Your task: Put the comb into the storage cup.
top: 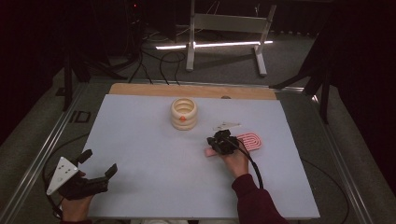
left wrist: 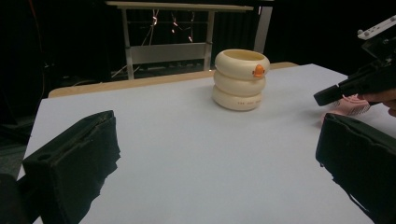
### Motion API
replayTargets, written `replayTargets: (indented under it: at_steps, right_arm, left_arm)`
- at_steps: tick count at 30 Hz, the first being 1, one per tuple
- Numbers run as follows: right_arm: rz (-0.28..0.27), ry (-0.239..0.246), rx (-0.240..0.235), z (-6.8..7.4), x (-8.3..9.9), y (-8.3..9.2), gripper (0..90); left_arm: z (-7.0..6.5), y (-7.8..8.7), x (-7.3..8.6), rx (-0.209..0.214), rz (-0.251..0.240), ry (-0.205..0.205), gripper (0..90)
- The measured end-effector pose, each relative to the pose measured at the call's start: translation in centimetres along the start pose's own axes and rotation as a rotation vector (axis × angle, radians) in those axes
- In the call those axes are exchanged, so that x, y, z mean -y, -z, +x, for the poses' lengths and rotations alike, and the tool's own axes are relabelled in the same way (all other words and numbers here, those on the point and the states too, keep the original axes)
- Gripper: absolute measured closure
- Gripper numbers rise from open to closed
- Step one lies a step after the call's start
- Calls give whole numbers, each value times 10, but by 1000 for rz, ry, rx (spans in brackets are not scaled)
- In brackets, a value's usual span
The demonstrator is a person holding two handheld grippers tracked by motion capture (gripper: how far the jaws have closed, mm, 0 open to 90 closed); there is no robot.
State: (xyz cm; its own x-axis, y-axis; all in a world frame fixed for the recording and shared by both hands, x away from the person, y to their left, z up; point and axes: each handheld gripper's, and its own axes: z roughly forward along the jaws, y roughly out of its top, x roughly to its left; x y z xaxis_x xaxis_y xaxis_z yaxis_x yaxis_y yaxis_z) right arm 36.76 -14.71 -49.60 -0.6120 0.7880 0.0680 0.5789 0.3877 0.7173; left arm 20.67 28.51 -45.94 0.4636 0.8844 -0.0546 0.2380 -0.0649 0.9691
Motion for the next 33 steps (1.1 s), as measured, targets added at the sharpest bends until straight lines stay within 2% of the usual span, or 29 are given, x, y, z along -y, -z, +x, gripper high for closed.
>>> replayTargets:
  at_steps: [2,16,21,26,33]
  right_arm:
    - [18,15,1,1,1,0,897]
    - [96,18,-2,5,23,9,896]
    - [87,17,-11,3,34,23,895]
    - [83,-7,-6,-4,46,36,893]
    - [49,-36,-6,-13,62,58,884]
  left_arm:
    - [0,0,0,-1,-1,2,3]
    - [-1,1,-1,-6,-4,0,3]
    - [-1,1,0,-10,-8,0,3]
    - [-2,1,-1,-12,-14,-2,4]
    - [-2,1,0,-12,-10,0,4]
